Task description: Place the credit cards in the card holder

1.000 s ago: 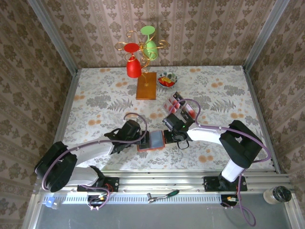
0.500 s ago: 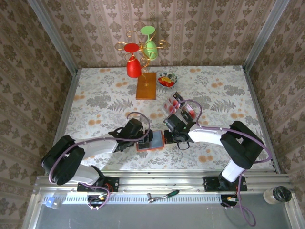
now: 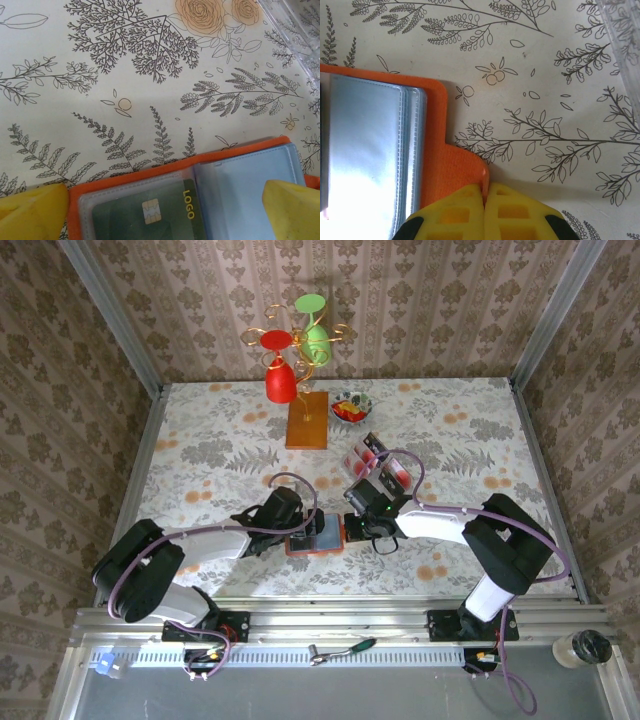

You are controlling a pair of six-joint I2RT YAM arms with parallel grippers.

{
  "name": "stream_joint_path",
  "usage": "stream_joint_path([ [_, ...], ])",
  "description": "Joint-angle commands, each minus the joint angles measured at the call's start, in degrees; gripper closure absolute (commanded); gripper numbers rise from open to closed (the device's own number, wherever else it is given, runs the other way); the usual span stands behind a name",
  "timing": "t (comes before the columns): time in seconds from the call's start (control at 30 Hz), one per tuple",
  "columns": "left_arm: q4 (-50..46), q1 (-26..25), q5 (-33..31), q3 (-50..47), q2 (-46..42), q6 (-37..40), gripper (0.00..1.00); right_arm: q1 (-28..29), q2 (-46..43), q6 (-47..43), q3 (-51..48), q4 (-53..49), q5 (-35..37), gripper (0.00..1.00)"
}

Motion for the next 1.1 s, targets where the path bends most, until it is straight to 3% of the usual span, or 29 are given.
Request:
stream_joint_path([
  [0.0, -0.50, -0.42, -0.63, 0.41, -0.72, -1.09, 0.00, -0.05, -0.30, 1.06, -0.73, 0.15, -1.36, 1.00],
  [0.67, -0.60, -0.96, -2.64, -0.17, 1.89, -2.31, 0.00, -0.12, -0.37, 1.19, 0.01, -0.31, -1.80, 1.00],
  [1.07, 7.37, -1.69, 2.68, -1.76, -1.77, -4.16, 0.00, -0.09, 0.54, 1.59, -0.23, 0.66, -2.35, 1.00],
])
